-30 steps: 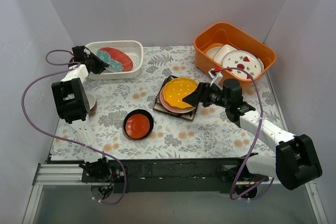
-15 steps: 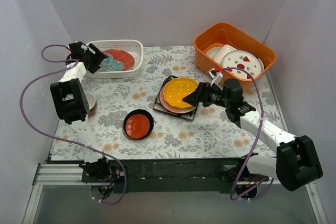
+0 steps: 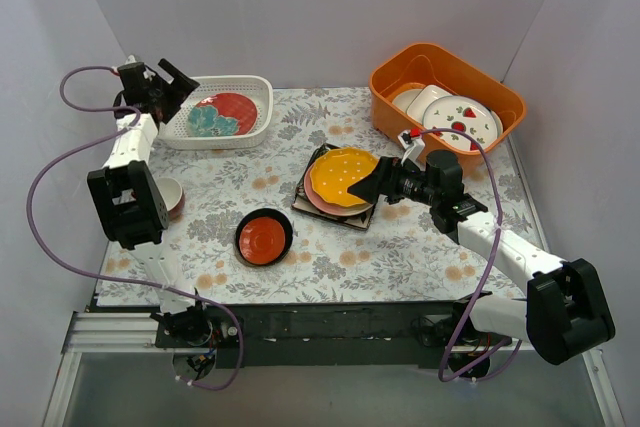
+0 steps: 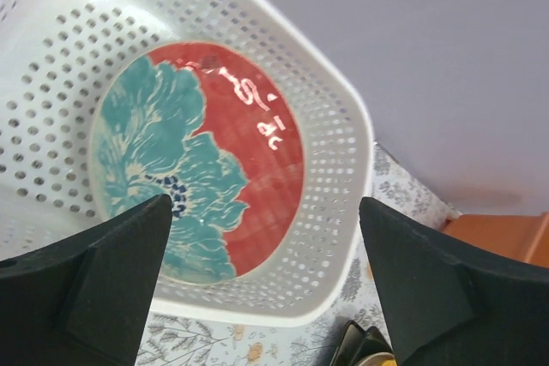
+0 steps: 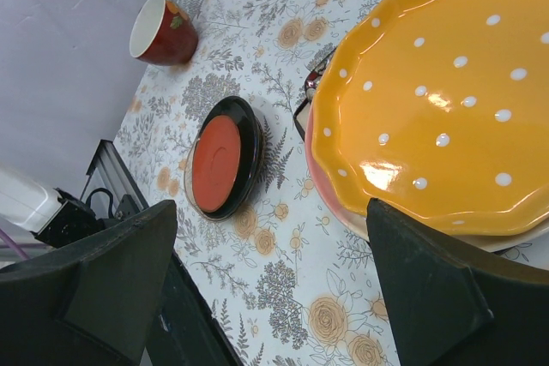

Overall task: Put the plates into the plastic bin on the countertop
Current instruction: Place the plate in the plastic bin, then pick up the plate at the center of the board.

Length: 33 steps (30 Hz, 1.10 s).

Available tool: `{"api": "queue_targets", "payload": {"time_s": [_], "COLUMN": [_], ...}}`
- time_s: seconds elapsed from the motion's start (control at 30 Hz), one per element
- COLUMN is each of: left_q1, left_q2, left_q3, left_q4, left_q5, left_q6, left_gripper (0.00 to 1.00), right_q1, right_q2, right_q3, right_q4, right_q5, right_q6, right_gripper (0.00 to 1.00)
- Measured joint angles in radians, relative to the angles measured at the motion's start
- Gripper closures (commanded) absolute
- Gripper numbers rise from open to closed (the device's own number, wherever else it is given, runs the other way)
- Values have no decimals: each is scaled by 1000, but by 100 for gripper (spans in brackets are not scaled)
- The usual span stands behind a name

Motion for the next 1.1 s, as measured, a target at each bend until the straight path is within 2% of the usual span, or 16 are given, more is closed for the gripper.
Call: {"api": "queue_targets", "payload": {"time_s": [0.2, 0.73, 1.1], "left_q1": [0, -16, -129], "left_q2": [-57, -106, -163], "left_q3": [2, -35, -42], "left_q4": [59, 144, 171], "left_q5": [58, 171, 224], "left_q6": [-13, -28, -22], "left_gripper": [3, 3, 4], "right_q1": [0, 0, 0], "right_q2": [0, 1, 1], "right_q3": [0, 0, 0], "right_q4": [0, 0, -30], "right_q5": [-3, -12, -5], "right_q6": [0, -1, -23], "right_gripper": [2, 2, 2]}}
